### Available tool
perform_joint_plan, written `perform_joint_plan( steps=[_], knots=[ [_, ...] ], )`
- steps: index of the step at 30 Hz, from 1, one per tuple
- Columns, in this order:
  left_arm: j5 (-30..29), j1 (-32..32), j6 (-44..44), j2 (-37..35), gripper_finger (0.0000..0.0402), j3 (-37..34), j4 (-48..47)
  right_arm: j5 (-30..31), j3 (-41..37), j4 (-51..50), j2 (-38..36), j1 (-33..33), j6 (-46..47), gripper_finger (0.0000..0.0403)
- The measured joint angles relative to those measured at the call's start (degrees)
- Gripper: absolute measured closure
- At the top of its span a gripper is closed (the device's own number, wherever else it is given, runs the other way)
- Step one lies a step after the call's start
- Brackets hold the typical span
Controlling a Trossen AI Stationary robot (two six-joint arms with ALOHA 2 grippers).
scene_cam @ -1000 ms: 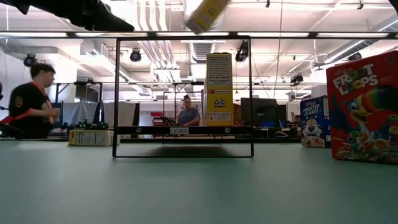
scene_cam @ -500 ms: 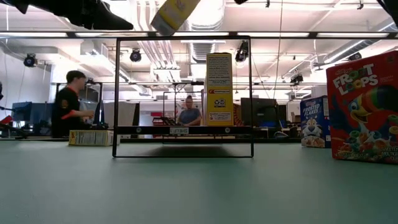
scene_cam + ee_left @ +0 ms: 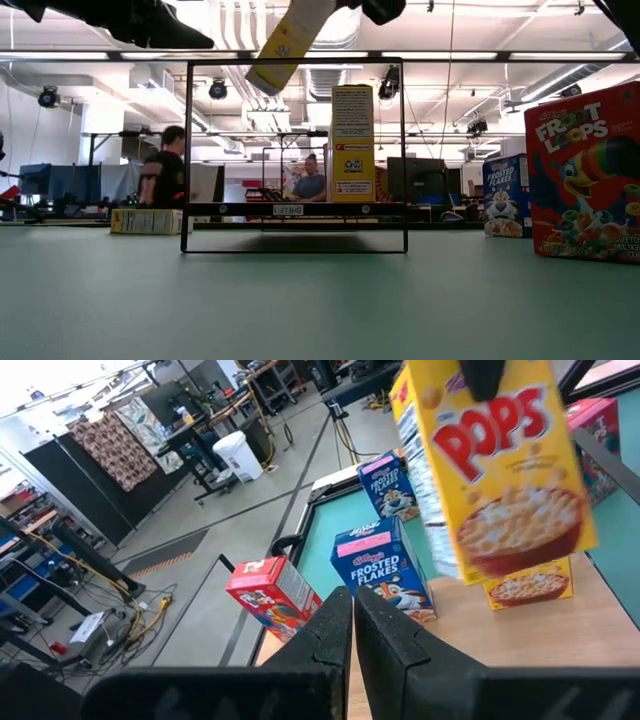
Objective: Stack cereal on shelf
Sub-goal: Put the right yellow cereal box on the shelf aligned with the other yellow cereal box
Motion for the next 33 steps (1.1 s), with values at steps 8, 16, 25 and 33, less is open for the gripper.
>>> perform_joint_plan(
  steps=[8, 16, 25, 33],
  knots=[
    [0.02, 0.00, -0.01, 0.34, 0.0401, 0.00, -0.02, -0.85, 0.00, 0.19, 5.54, -1.08, -1.51, 0.0264],
    [0.07, 0.01, -0.01, 0.44, 0.0402, 0.00, -0.30, -5.74, 0.20, -0.04, 9.61, -2.53, -3.36, 0.0264],
    [0.09, 0.01, 0.31, 1.37, 0.0401, 0.00, -0.31, -7.76, 0.20, -0.40, 11.28, -3.43, -6.12, 0.0263],
    [0.11, 0.02, 0.45, 1.90, 0.0401, 0.00, -0.31, -7.71, 0.20, 0.30, 11.36, -3.70, -7.70, 0.0220]
  ],
)
